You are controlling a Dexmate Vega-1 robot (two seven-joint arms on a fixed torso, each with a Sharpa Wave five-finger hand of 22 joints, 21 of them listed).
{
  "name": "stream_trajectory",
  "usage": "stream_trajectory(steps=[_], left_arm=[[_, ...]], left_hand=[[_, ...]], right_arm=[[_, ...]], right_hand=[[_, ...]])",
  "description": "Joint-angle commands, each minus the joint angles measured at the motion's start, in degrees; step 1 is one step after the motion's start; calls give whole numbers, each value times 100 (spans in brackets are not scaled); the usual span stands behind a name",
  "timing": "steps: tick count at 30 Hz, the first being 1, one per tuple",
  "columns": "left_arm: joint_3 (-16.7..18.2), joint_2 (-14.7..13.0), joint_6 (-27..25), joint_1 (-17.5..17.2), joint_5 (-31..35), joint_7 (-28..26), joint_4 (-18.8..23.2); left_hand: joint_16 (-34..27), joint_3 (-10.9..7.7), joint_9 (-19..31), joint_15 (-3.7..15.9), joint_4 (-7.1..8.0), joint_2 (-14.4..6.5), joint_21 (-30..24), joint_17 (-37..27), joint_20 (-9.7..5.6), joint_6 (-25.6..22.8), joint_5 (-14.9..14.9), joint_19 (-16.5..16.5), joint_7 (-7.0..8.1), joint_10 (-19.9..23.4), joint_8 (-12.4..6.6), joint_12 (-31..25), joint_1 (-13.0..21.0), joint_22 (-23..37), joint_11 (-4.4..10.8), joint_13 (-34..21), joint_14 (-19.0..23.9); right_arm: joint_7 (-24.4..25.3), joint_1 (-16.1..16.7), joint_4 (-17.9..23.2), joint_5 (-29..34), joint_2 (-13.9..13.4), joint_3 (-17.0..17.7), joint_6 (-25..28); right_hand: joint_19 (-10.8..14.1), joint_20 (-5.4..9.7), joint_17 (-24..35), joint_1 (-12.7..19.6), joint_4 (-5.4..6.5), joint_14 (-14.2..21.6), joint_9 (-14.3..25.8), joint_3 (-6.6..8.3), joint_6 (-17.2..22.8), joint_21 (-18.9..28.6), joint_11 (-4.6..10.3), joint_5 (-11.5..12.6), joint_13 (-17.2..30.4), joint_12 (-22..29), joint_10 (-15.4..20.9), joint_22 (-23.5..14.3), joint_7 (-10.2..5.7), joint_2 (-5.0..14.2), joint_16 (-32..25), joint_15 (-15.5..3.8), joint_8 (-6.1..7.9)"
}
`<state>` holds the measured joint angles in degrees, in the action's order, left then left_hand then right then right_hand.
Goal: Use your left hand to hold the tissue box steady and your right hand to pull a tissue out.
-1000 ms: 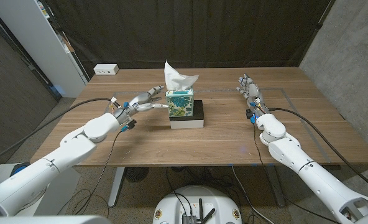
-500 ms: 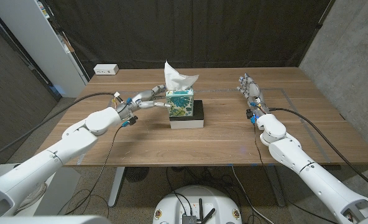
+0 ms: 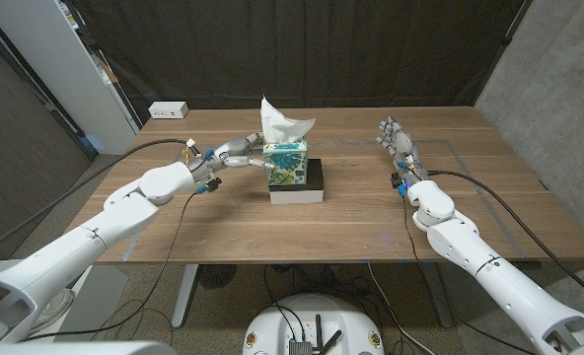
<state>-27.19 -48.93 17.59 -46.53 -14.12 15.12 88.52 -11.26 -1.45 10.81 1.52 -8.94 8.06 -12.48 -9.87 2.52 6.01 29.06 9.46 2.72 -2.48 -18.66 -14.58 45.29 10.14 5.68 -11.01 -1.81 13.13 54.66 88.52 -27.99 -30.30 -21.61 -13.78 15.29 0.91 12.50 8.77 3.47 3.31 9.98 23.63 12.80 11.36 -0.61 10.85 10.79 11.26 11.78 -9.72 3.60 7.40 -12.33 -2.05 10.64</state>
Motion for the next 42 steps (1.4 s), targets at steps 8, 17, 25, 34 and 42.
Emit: stream_trajectory(steps=[8, 17, 25, 34, 42], left_arm=[[-266, 483, 392, 508, -495, 702, -745], [-111, 460, 401, 270, -689, 467, -635], [0, 413, 405, 119, -779, 318, -513], [126, 355, 414, -5, -893, 224, -360], [173, 225, 262, -22, -907, 246, -152]], left_hand=[[-45, -182, 69, 559, 4, -451, -10, 2, -295, -1451, -645, 592, 300, 1297, -644, -78, 1267, 12, 387, -22, 1069], [-163, -501, 159, 752, 0, -815, -59, -15, -186, -2329, -1535, 1032, 102, 2477, -1174, -255, 1872, 37, 327, -133, 2143], [-162, -642, 160, 734, -20, -1005, -112, -18, -284, -2288, -1656, 1223, -1, 2497, -1177, -219, 2061, 42, 273, -176, 2301], [-244, -733, 154, 731, -20, -1111, -287, -37, -248, -2308, -1809, 1870, -142, 2546, -1196, -165, 2181, 18, 99, -245, 2784], [-316, -764, 155, 774, -14, -1160, -299, -71, -406, -2329, -1830, 2021, -206, 2576, -1209, -149, 2216, 4, 20, -276, 3009]], right_arm=[[105, 89, 95, -9, -15, 48, 55], [102, 75, 64, 7, -4, 38, 48], [73, 26, 10, 4, 19, 14, 56], [51, 19, -8, -13, 16, 12, 61], [20, 13, -30, -29, 7, 15, 52]], right_hand=[[42, -4, 13, -28, -25, 56, 25, 7, 45, 5, -7, 16, 27, 0, 42, -25, 5, 113, -22, -61, 21], [38, 1, 16, -38, -29, 60, 25, 6, 45, 2, -8, 14, 27, -2, 40, -25, 6, 112, -24, -61, 22], [30, 8, 20, -48, -30, 52, 25, 1, 42, -2, -1, 13, 27, -1, 43, -25, -3, 112, -24, -68, 20], [31, 13, 22, -53, -41, 48, 25, 2, 44, -3, 2, 12, 27, -2, 44, -26, -4, 114, -25, -66, 21], [34, 3, 24, -59, -49, 46, 25, 3, 46, -2, -4, 12, 27, -2, 47, -26, 9, 115, -26, -51, 22]])
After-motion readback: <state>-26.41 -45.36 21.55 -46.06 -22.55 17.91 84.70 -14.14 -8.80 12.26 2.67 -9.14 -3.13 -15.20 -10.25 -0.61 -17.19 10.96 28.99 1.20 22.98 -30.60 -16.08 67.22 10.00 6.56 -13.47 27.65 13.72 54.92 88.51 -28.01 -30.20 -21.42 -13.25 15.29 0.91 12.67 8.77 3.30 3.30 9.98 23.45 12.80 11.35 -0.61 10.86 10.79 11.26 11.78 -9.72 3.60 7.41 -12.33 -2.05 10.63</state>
